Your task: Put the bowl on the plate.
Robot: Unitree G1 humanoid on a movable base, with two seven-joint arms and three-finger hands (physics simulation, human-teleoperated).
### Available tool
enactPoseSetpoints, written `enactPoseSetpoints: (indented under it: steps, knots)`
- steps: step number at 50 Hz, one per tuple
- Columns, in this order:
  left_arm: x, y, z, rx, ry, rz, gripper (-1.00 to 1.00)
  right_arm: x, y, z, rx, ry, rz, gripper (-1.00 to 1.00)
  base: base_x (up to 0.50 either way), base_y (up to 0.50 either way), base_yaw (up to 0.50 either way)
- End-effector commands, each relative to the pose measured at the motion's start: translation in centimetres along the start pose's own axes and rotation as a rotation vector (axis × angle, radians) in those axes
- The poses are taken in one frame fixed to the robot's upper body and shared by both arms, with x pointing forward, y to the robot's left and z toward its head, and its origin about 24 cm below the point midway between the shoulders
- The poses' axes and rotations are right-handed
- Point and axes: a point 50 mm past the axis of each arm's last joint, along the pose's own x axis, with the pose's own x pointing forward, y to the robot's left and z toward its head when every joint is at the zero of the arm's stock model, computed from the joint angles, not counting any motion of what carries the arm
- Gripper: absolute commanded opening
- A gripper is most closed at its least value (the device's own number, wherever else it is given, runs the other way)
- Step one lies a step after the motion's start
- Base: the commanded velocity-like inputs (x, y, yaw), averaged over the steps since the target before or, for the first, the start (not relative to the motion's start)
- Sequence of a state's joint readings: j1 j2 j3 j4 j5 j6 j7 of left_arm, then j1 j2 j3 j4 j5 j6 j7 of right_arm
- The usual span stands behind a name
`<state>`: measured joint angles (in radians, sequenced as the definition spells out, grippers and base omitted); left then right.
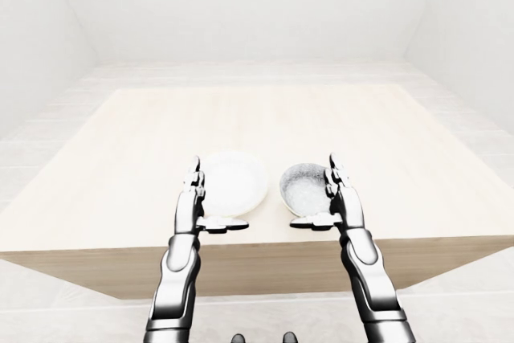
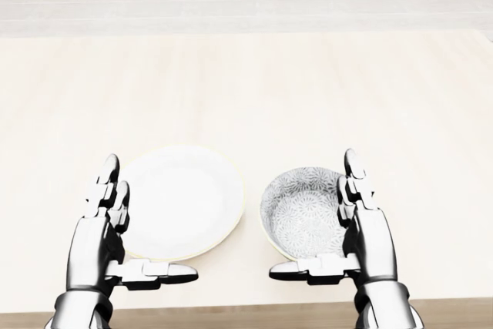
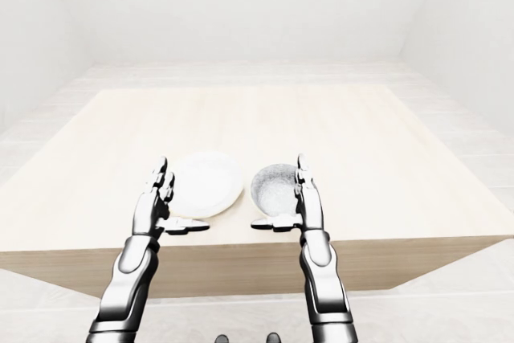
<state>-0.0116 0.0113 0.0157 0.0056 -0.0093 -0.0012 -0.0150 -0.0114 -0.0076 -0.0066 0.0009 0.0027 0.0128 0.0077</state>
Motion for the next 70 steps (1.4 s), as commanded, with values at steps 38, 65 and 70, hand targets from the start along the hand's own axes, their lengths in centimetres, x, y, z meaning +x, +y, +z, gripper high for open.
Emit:
enactPoseSetpoints:
  steps: [38,65,70]
  knots:
    - [-0.3,1.6,3.3,0.048,-0.087,0.003,1.0,-1.5,-1.4,6.1,-0.09,-0.213,0.03,1.0,0.0,0.0,0.0]
    - [-0.5,1.5,3.0,0.053,-0.075,-0.004,1.0,-2.0,-1.6,5.7,-0.093,-0.197,0.026,1.0,0.03,0.17,0.0]
    - [-0.5,1.5,3.2,0.054,-0.079,-0.005,1.0,-2.0,-1.6,5.6,-0.086,-0.195,0.026,1.0,0.06,0.34,0.0]
